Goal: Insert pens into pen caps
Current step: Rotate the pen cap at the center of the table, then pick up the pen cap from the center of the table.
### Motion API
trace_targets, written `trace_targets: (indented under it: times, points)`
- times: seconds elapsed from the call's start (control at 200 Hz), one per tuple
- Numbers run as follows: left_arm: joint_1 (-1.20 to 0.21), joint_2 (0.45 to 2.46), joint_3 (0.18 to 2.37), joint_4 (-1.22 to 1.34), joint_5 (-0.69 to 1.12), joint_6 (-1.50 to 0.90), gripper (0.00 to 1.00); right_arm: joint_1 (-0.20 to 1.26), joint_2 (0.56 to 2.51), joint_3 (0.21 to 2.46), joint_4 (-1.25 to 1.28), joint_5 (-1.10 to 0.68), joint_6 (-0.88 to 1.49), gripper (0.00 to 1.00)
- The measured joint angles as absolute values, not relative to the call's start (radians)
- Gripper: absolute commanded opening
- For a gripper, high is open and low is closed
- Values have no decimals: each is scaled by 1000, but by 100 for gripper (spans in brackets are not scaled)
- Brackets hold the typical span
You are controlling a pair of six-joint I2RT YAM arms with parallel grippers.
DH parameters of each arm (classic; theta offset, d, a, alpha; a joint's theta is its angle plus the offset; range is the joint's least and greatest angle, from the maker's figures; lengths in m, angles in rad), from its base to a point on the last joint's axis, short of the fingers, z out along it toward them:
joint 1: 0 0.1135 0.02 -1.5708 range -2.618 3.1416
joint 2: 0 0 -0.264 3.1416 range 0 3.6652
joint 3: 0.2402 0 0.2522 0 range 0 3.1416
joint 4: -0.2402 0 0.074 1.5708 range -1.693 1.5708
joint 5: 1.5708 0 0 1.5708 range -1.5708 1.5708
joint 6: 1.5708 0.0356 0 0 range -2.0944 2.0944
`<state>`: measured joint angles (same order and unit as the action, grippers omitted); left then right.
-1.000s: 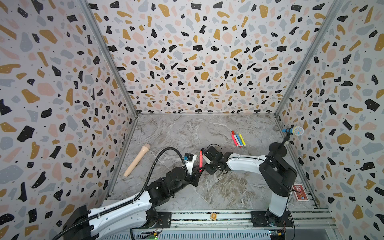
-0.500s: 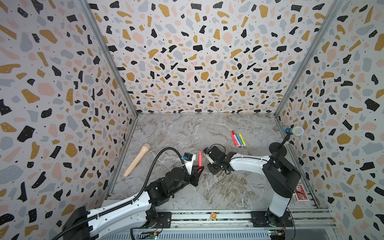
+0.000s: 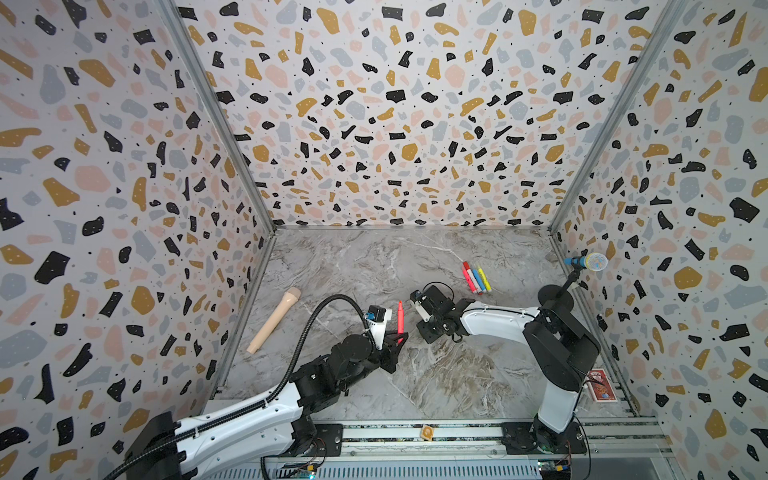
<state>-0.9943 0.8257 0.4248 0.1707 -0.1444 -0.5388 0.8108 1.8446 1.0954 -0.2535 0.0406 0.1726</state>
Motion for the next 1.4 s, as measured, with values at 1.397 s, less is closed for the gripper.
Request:
trace_targets:
  times: [1.397]
  points:
    - [-994,767,425,90,-197,-554,0,849,1849,1207,-331,-56,291,35]
